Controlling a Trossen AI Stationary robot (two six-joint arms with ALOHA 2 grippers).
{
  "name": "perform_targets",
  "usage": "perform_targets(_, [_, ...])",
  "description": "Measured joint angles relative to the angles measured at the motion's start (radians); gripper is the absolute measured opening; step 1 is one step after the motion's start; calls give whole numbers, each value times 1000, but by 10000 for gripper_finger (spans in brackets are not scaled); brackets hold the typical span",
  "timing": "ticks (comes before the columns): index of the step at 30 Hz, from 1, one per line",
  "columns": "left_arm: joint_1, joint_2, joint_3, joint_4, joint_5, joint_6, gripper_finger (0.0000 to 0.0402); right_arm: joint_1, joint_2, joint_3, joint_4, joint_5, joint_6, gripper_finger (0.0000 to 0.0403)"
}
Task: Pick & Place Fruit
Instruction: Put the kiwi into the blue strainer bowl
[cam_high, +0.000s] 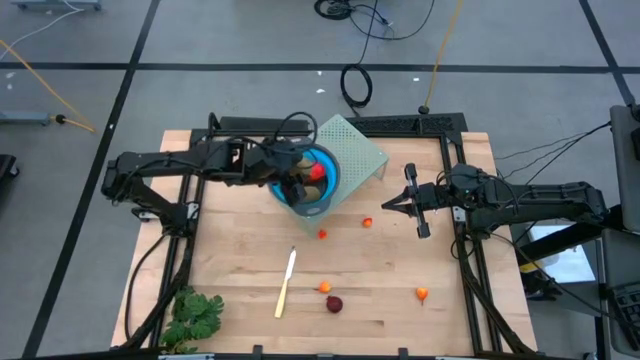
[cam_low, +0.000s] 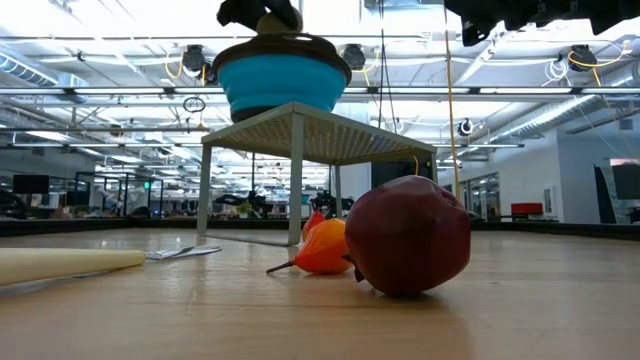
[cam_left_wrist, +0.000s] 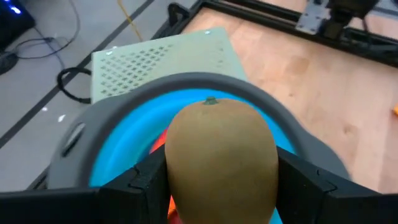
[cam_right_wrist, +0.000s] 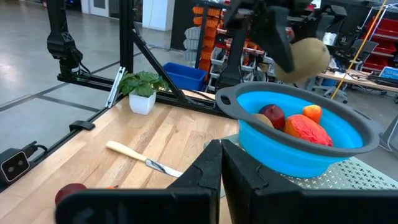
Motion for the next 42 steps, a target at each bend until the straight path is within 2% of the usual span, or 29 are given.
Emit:
perform_targets(21, [-18, 57, -23, -73, 19, -14, 216, 0, 0, 0, -2, 0, 0, 4])
perform_targets(42, [-17, 56, -23, -101, 20, -21, 216, 0, 0, 0, -2, 0, 0, 4])
